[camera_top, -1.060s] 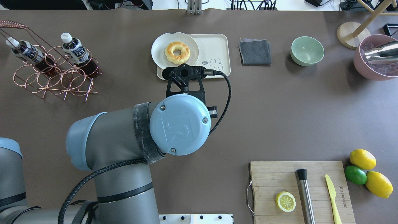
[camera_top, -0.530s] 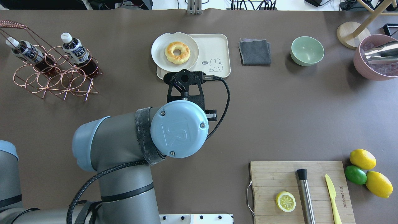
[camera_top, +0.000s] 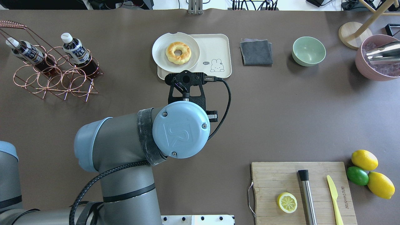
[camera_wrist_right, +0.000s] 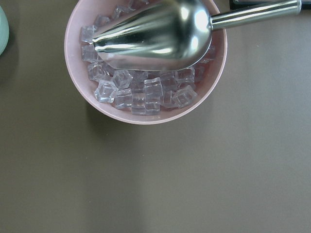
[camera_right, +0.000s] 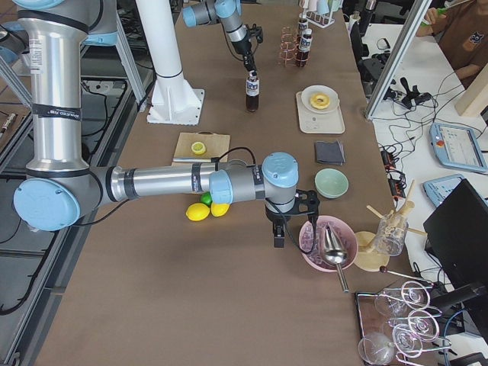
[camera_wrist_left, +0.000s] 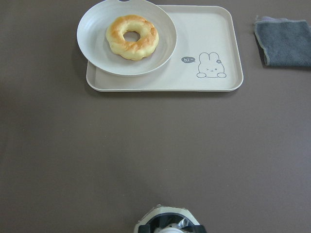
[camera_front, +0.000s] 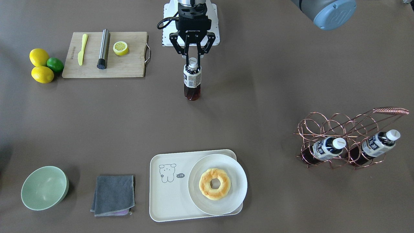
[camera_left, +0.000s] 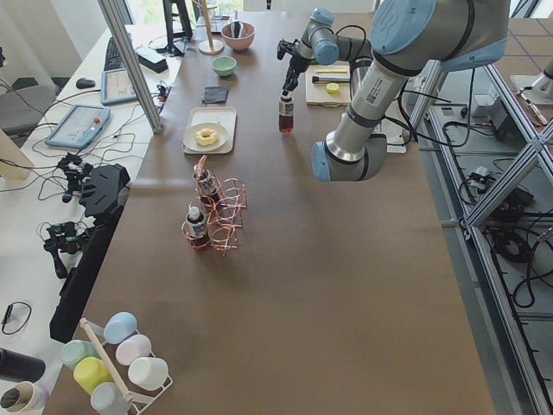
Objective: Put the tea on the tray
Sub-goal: 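Set the tea bottle down in front of the tray and release it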
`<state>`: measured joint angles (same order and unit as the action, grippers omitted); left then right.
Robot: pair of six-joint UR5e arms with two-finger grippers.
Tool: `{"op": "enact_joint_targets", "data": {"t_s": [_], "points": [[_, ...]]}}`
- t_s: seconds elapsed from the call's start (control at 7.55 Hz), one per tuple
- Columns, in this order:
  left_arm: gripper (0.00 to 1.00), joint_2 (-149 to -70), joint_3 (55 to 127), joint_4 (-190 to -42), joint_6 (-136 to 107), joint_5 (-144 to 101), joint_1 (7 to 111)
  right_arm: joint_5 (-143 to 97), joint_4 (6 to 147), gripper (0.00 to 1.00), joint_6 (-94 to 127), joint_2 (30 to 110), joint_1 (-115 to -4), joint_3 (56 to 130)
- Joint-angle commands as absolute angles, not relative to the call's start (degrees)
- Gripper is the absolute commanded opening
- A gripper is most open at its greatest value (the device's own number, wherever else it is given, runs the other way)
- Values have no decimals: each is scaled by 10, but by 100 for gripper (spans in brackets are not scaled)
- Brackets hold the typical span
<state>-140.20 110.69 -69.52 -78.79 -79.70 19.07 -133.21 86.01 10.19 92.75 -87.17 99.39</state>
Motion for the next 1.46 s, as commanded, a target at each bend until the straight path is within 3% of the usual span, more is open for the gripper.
{"op": "enact_joint_targets", "data": {"t_s": [0.0, 0.13, 0.27, 0.8, 1.06, 1.33], "points": [[60, -1402, 1107, -695, -790, -796, 190, -1333, 860, 100, 102, 928, -872, 993], [71, -1402, 1107, -695, -791, -796, 191, -1333, 860, 100, 102, 928, -872, 993], [95, -1403, 1107, -696, -791, -796, 191, -1334, 860, 100, 102, 928, -872, 993], [97, -1401, 1142, -693, -748, -824, 230, -1349, 860, 100, 115, 928, -871, 1007], [97, -1351, 1176, -690, -699, -942, 327, -1378, 860, 100, 117, 918, -871, 1011], [97, -1282, 1228, -690, -698, -946, 352, -1389, 864, 100, 164, 899, -849, 1030]]}}
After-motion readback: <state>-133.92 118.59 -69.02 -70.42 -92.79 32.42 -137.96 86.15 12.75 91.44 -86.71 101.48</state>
